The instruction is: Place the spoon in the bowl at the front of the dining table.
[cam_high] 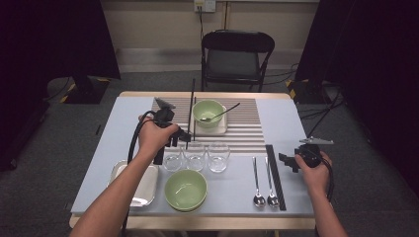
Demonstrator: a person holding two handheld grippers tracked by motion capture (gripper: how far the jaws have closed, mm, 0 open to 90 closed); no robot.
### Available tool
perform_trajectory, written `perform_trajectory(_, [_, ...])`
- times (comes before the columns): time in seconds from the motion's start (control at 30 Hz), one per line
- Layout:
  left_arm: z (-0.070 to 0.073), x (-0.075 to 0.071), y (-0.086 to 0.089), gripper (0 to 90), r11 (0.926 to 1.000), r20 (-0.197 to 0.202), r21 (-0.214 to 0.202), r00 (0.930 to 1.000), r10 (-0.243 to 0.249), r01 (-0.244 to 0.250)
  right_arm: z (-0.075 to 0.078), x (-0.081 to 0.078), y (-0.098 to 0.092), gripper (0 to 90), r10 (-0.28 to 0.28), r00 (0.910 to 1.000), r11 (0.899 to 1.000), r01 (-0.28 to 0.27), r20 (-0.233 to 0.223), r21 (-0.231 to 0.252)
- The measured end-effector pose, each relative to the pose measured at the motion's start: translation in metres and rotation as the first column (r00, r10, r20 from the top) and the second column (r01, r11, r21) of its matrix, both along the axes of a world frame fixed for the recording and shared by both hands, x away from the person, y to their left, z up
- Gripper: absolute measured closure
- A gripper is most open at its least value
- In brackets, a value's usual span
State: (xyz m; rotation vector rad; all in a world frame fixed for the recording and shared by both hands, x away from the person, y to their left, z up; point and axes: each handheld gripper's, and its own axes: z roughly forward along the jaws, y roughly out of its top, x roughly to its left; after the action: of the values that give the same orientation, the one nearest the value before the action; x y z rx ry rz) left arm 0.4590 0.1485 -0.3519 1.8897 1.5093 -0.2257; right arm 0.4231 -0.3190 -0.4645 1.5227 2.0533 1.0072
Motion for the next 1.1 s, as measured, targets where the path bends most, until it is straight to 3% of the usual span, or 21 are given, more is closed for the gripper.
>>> perform_trajectory(0.77, [-0.003,0.007,0.005,86.8,0.9996,-0.017,0.005,0.9995,0.026,-0.026,-0.004,-0.004,-0.002,23.0,-0.005,1.0000,0.998,0.005,0.001,-0.068])
perform_trajectory(1.1, [0.000,0.009,0.009,86.8,0.9994,-0.016,0.015,0.9994,0.031,-0.031,-0.010,-0.006,0.000,21.1,-0.008,0.9999,0.997,0.009,0.008,-0.076])
